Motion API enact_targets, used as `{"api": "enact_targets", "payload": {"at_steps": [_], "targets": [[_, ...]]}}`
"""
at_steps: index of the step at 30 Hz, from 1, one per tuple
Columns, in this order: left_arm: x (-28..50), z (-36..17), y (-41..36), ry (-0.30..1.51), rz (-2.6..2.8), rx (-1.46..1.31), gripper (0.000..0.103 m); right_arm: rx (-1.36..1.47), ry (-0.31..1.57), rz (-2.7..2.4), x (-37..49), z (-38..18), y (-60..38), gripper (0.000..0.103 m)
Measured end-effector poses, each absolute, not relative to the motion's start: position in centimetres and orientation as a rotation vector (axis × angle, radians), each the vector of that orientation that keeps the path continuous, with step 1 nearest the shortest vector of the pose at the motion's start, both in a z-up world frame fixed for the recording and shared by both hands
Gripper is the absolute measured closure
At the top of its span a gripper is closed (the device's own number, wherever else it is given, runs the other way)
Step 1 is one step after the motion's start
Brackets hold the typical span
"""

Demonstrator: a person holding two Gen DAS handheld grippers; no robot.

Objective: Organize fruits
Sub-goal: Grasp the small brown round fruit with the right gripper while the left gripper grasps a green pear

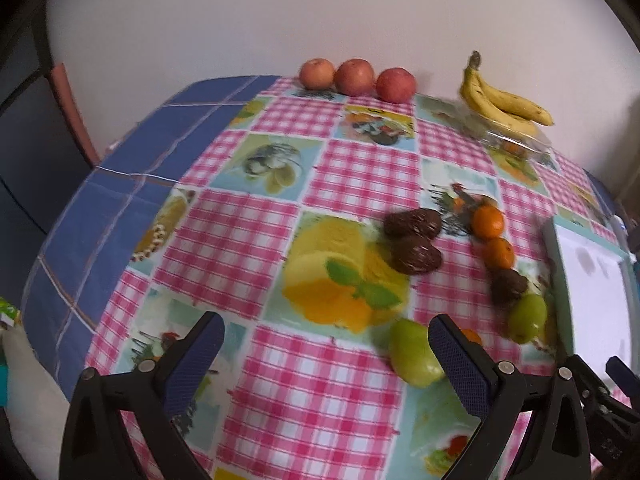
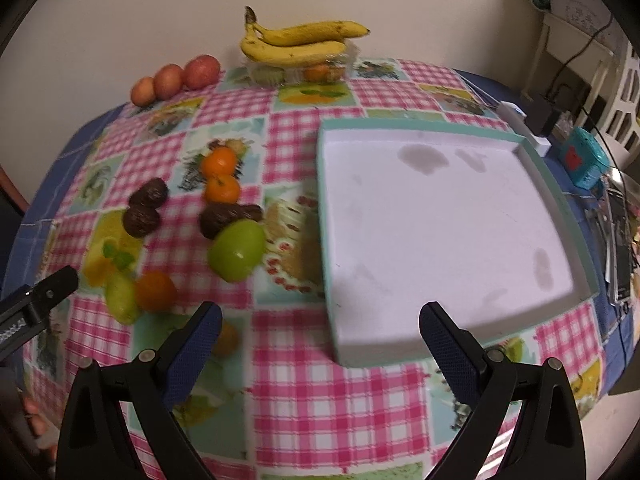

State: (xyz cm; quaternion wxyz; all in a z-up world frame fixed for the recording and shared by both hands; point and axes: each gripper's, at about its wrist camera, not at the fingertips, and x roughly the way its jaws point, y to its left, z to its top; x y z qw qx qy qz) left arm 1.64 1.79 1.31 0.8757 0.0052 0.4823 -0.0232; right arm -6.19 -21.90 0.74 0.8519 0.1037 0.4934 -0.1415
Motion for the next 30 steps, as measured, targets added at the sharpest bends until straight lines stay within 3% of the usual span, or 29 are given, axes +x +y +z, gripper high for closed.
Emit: {"api": "enact_targets", "payload": {"at_steps": [5, 9, 11, 13, 16, 27, 30], "targets": [[2.1, 0.8, 2.3, 1.073, -0.096, -0.051, 0.000, 0.271, 1.027, -0.236, -5.1, 0.8, -21.3, 0.009], [2.2, 0.8, 2.0, 1.072, -0.096, -0.046, 0.001, 0.293, 1.034, -0.195, -4.6, 0.6, -20.9, 0.034], [2.3, 0.5, 2.1, 1.093, -0.110, -0.075, 0.002, 0.305, 1.048, -0.172, -4.3, 0.3, -20.7, 0.038], [2.6, -0.1, 1.9, 1.127, -0.123, -0.093, 0.013, 0.308, 1.064, -0.153, -4.0, -0.1, -20.3, 0.048], [3.0, -1.1, 1.7, 1.174, -0.141, -0.120, 0.018, 0.293, 1.102, -0.133, -3.7, -0.9, -19.5, 0.057], [3.6, -2.6, 0.5, 1.248, -0.212, -0.185, 0.030, 0.288, 1.200, -0.073, -3.0, -2.9, -18.1, 0.068], [3.7, -2.9, 0.1, 1.264, -0.233, -0.202, 0.036, 0.283, 1.225, -0.055, -3.0, -3.3, -17.7, 0.075]]}}
